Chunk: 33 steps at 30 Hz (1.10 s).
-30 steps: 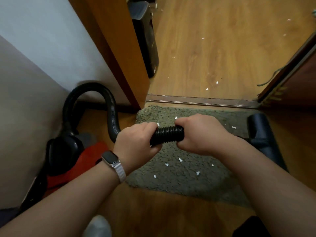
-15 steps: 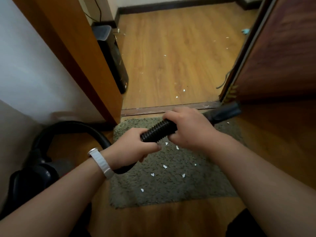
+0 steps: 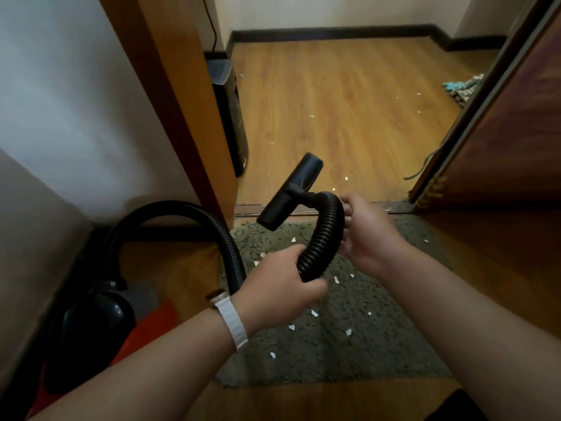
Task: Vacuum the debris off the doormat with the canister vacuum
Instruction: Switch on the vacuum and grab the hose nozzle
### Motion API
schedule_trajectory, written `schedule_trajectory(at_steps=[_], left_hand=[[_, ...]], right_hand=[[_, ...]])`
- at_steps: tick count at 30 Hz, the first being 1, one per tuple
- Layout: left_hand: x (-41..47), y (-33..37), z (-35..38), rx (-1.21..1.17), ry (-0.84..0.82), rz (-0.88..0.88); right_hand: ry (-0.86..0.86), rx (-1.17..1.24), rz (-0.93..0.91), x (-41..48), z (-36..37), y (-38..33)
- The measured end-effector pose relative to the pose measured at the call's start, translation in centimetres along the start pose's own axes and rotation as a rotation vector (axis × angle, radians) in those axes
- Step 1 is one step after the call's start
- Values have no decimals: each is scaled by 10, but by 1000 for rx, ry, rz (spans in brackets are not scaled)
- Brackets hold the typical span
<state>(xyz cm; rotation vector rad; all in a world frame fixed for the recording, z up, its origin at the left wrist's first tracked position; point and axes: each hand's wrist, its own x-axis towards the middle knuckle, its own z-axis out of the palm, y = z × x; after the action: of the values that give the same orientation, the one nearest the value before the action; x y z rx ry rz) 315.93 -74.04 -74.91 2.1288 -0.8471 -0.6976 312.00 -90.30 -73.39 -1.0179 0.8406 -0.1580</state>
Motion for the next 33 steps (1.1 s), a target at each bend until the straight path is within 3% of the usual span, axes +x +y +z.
schedule_trajectory(at_steps=[7,12,19,25,33], left_hand=[[-12,-17,17,610,-82,218],[-15,-27,25,688,-148,314],[0,-56,29,615,-282,296],[24,-96,1,869,-279,332],[8,-49,45,806,-440,335]], right_hand=[[2,-127,227,19,-1,12],[37,-347,221,23,-14,19],[91,-633,0,6,-28,3],[110,-779,-206,-11,-44,-12],[284,-1140,-389,-15,-58,-27]])
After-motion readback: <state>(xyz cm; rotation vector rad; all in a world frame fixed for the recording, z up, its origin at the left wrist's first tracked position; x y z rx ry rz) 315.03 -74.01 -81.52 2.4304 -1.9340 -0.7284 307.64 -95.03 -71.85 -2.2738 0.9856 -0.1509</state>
